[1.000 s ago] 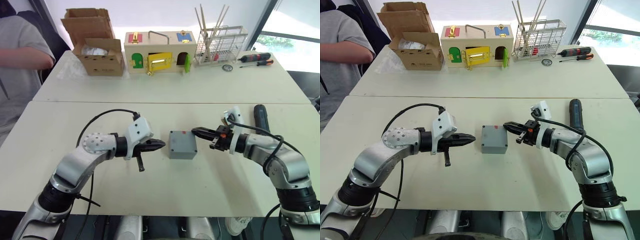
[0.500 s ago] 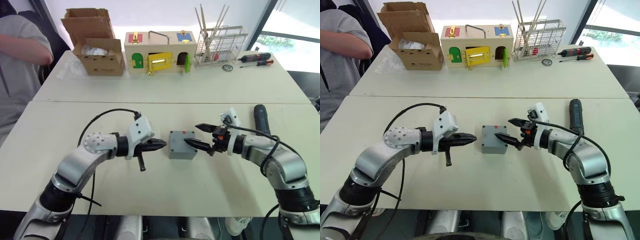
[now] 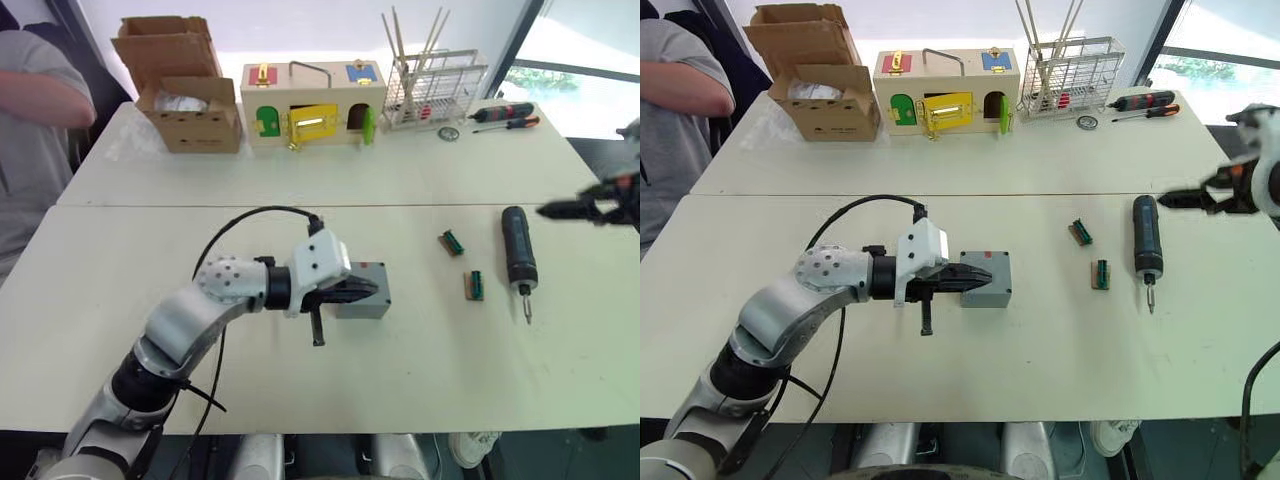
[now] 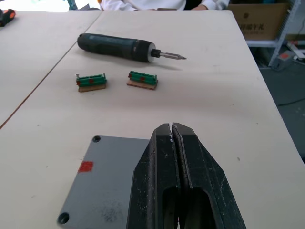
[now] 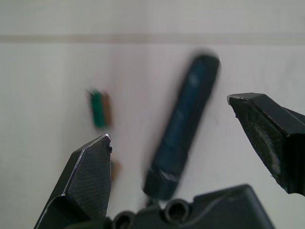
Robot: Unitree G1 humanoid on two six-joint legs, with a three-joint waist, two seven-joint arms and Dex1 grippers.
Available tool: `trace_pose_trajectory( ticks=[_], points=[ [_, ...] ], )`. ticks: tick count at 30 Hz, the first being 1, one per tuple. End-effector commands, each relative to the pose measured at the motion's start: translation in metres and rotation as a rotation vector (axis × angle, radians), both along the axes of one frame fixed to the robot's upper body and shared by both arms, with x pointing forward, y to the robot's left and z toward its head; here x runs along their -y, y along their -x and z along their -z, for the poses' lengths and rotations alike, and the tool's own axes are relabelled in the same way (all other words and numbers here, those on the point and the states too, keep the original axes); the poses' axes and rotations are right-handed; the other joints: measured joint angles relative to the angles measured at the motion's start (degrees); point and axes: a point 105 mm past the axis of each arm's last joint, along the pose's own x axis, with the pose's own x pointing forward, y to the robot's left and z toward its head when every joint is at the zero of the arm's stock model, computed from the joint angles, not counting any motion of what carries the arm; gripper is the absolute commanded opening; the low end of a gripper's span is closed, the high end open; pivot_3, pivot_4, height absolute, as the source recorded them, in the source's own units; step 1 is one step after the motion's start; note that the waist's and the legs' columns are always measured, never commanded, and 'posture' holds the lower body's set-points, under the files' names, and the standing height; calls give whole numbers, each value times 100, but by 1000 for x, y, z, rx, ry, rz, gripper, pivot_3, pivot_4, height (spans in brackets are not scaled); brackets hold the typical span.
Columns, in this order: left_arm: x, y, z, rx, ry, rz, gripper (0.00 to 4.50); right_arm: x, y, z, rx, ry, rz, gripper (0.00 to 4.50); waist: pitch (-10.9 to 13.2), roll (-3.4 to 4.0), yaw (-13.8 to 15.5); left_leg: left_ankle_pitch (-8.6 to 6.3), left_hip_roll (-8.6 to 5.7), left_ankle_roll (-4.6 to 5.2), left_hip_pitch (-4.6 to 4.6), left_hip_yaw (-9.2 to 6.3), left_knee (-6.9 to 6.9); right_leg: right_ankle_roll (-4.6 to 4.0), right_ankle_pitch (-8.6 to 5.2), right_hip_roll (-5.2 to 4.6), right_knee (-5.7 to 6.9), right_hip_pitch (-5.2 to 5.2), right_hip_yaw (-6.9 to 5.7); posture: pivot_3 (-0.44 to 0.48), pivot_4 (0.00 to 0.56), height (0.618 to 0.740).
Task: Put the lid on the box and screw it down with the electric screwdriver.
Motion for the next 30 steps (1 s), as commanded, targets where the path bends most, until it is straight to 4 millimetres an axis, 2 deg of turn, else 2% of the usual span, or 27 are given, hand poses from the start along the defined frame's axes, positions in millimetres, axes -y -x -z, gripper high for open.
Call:
trace_pose_trajectory(
  ticks=[1,9,13,23,27,30],
  points=[
    [10,12,-8,47,32,35,0,2,0,2,-84,-94,76,4467,1,19,-32,5,-2,-8,0,4,0,1,1,-1,0,-1,4,0,150,728],
    [18,19,-1,29,40,12,0,0,-4,28,-220,-157,141,4467,1,23,14,9,-3,-16,-7,3,2,3,1,-2,3,-4,2,0,150,728],
    [17,22,1,20,39,-6,0,3,-2,40,-285,-85,114,4467,1,23,-3,9,-8,-15,-9,4,4,3,2,-6,2,-4,4,0,150,728],
    [14,15,8,16,17,-58,0,-17,-11,80,-370,-49,77,4467,-4,20,-20,13,-6,-24,-1,3,0,5,2,-2,14,-4,3,0,150,728],
    [12,15,11,11,6,-76,0,-17,-12,89,-376,-19,76,4467,-9,11,-32,14,-7,-24,14,4,6,5,2,-3,7,19,3,0,150,728],
    [11,15,13,5,1,-87,0,-16,-11,94,-391,6,62,3801,-12,5,-36,13,-6,-24,29,3,4,6,3,-2,2,36,4,0,150,728]
  ],
)
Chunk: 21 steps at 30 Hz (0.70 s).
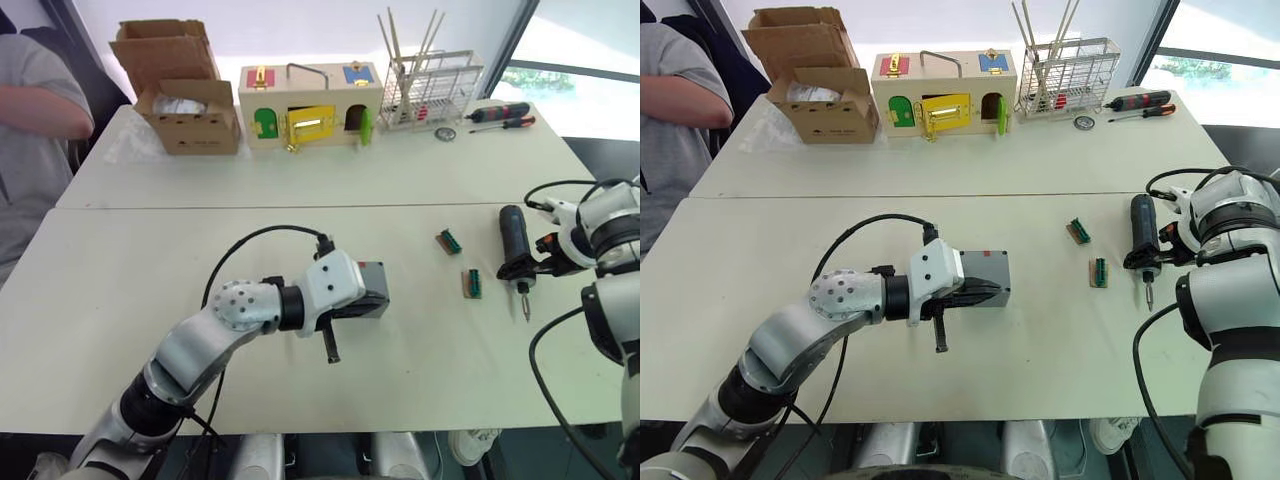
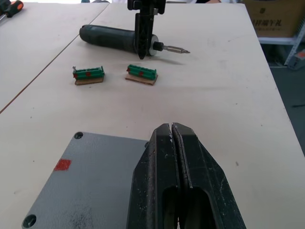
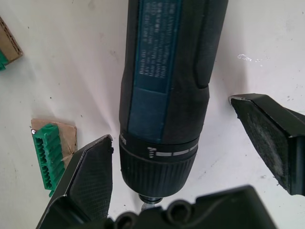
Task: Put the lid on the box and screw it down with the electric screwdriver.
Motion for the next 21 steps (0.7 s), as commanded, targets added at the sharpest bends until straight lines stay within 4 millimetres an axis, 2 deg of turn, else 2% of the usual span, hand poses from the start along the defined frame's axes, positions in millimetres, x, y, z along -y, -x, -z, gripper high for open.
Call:
trace_pose_trajectory(
  ticks=[1,6,14,18,21],
  points=[
    [3,8,-3,23,7,14,0,0,1,10,-13,15,-20,3508,0,-1,-4,0,0,0,1,0,-1,0,0,0,0,0,0,0,150,728],
    [4,8,-1,20,3,8,0,2,-1,13,-9,60,-51,1923,-2,-3,-7,0,1,-1,3,-1,-4,0,0,1,0,0,-1,0,150,728],
    [1,8,2,8,-4,-6,0,18,5,13,-30,141,-92,1846,-7,-11,-8,-3,8,1,43,-4,-8,-1,-1,1,-15,47,-2,0,150,728],
    [1,6,2,8,-6,4,0,13,-13,-12,129,100,-60,1846,-6,-11,-15,-4,8,2,43,-5,-7,-1,-1,-3,-21,51,-2,0,150,728],
    [-1,3,0,12,-4,7,0,2,-36,-56,370,-39,33,1846,9,15,-14,-4,8,3,41,-2,-7,-1,-1,-7,-20,46,0,0,150,728]
  ],
)
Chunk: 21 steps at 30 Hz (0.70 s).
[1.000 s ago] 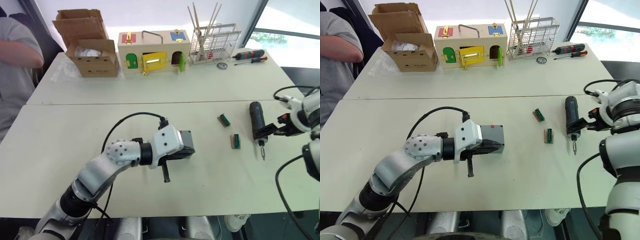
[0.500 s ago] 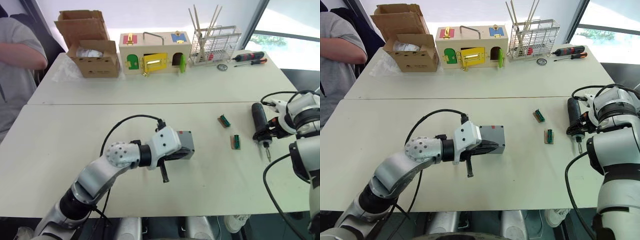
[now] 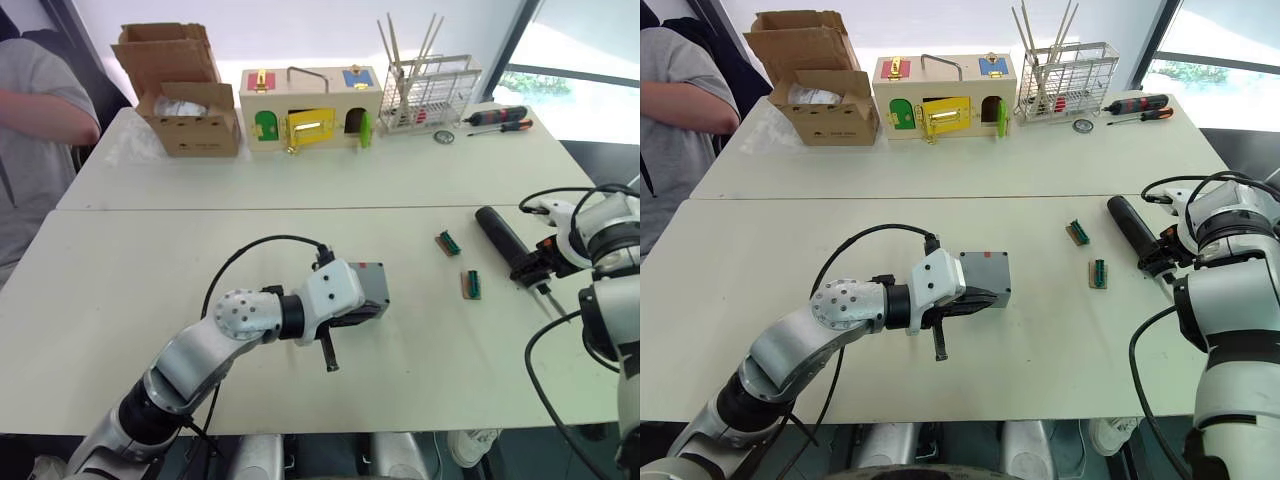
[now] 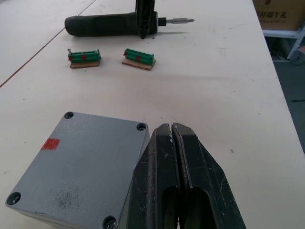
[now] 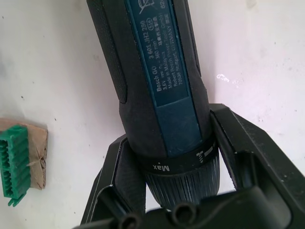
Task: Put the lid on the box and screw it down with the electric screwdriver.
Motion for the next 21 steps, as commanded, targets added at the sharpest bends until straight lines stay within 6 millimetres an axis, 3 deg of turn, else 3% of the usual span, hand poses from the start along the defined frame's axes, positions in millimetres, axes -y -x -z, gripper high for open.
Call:
trace_pose_trajectory(
  ticks=[1,7,11,13,16,21],
  points=[
    [-1,-3,-11,40,24,16,0,-9,-31,-70,345,-169,94,1846,22,40,-3,0,0,0,-4,3,0,0,0,-1,2,-6,2,0,150,728],
    [-12,-13,-17,29,56,4,0,-18,-37,-131,610,-509,194,1846,41,73,59,11,-2,-19,-30,19,-39,-1,-1,12,16,-68,6,0,150,728],
    [-24,-27,-28,15,114,-33,0,-37,-37,-173,838,-711,46,1846,40,71,34,12,-4,-18,-34,20,-37,1,0,12,12,-69,8,0,150,728],
    [-32,-37,-31,8,124,-57,0,-63,-26,-191,1051,-767,-121,1846,40,58,39,12,0,-17,-34,10,-27,3,1,12,15,-59,3,0,150,728],
    [-39,-44,-32,-9,123,-56,0,-93,3,-191,1220,-862,-191,1846,39,64,30,12,22,-19,-42,11,-8,6,3,16,45,-77,2,0,150,728],
    [-37,-50,-30,-38,102,-17,0,-143,34,-163,1227,-924,-268,1846,41,67,160,20,11,-31,-60,2,-2,7,0,16,81,-91,-3,0,150,728]
  ],
)
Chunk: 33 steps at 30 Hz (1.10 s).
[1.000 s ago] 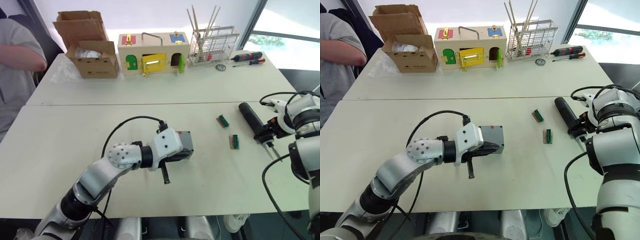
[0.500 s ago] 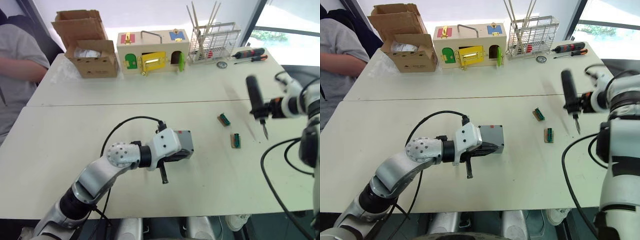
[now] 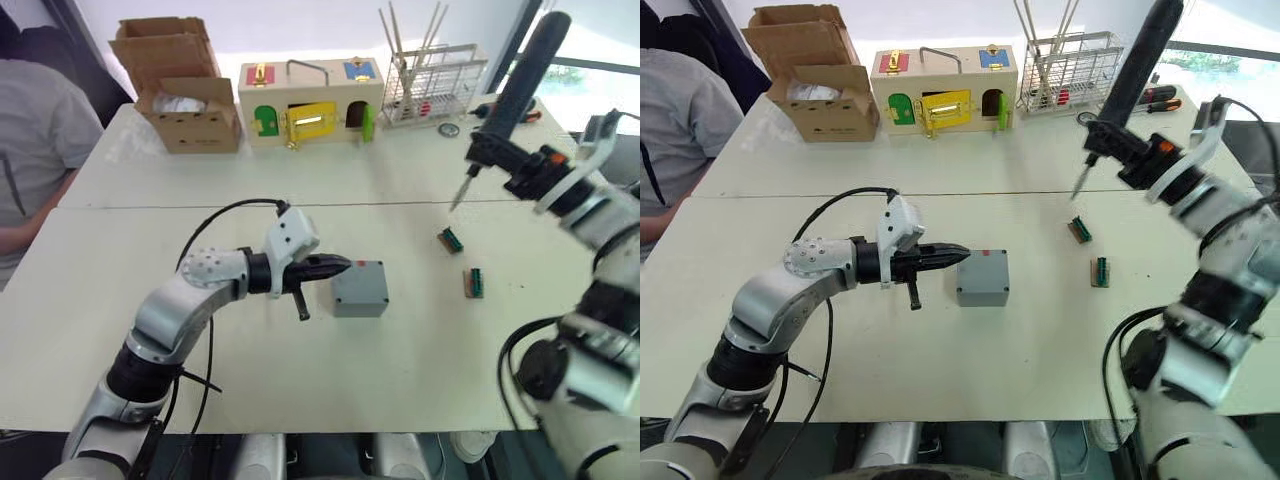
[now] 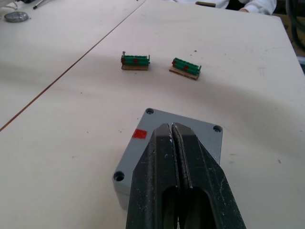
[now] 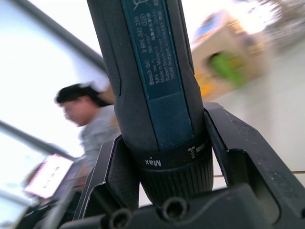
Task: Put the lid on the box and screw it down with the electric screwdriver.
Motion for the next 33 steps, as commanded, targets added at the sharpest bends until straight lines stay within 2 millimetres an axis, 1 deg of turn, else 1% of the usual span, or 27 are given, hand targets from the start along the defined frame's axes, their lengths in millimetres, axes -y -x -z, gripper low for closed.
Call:
trace_pose_trajectory(
  ticks=[1,3,4,7,10,12,14,16,20,26,33],
  points=[
    [4,0,-6,26,-3,52,0,-24,31,-24,181,14,-21,1846,0,-1,40,0,-7,1,-4,-1,2,0,0,-1,-4,0,0,0,150,728],
    [7,0,-1,20,-35,86,0,-46,40,-12,197,21,-51,1846,-5,-10,50,-4,-15,8,-5,-2,8,0,0,-6,-4,4,2,0,150,728],
    [7,0,1,14,-43,94,0,-53,42,-7,201,29,-53,1846,-6,-11,38,-4,-17,9,-4,-6,8,0,0,-6,-5,6,1,0,150,728],
    [10,-2,3,13,-54,114,0,-66,45,5,202,58,-43,1846,-5,-10,17,-4,-19,9,-3,-5,7,0,0,-4,-4,4,3,0,150,728],
    [18,-1,5,8,-60,142,0,-79,49,24,181,109,-71,1846,-5,-10,37,-4,-20,9,-4,-9,6,-1,-1,-4,-5,2,2,0,150,728],
    [20,0,12,4,-92,162,0,-85,50,29,179,107,-77,1846,-5,-11,25,-4,-20,10,-4,-9,5,-1,-1,-1,-5,2,3,0,150,728],
    [20,0,24,6,-153,172,0,-88,48,35,179,115,-70,1846,-4,-11,19,-4,-20,10,-3,-8,6,-1,-1,0,-7,2,3,0,150,728],
    [18,0,29,7,-175,178,0,-88,45,40,180,131,-55,1846,-4,-11,17,-4,-21,10,-1,-8,5,-1,-1,0,-10,1,4,0,150,728],
    [17,0,28,-3,-162,171,0,-86,41,45,189,148,-22,1846,-4,-12,35,-4,-19,11,-2,-10,5,-1,-2,1,-11,0,4,0,150,728],
    [14,3,27,-9,-169,175,0,-73,34,52,189,156,33,1846,-4,-12,28,-5,-18,12,-2,-10,5,-1,-2,1,-10,0,5,0,150,728],
    [15,3,26,-10,-174,177,0,-71,32,55,189,160,51,1846,-4,-12,29,-6,-17,14,-2,-11,6,-2,-2,1,-11,0,5,0,150,728]
  ],
)
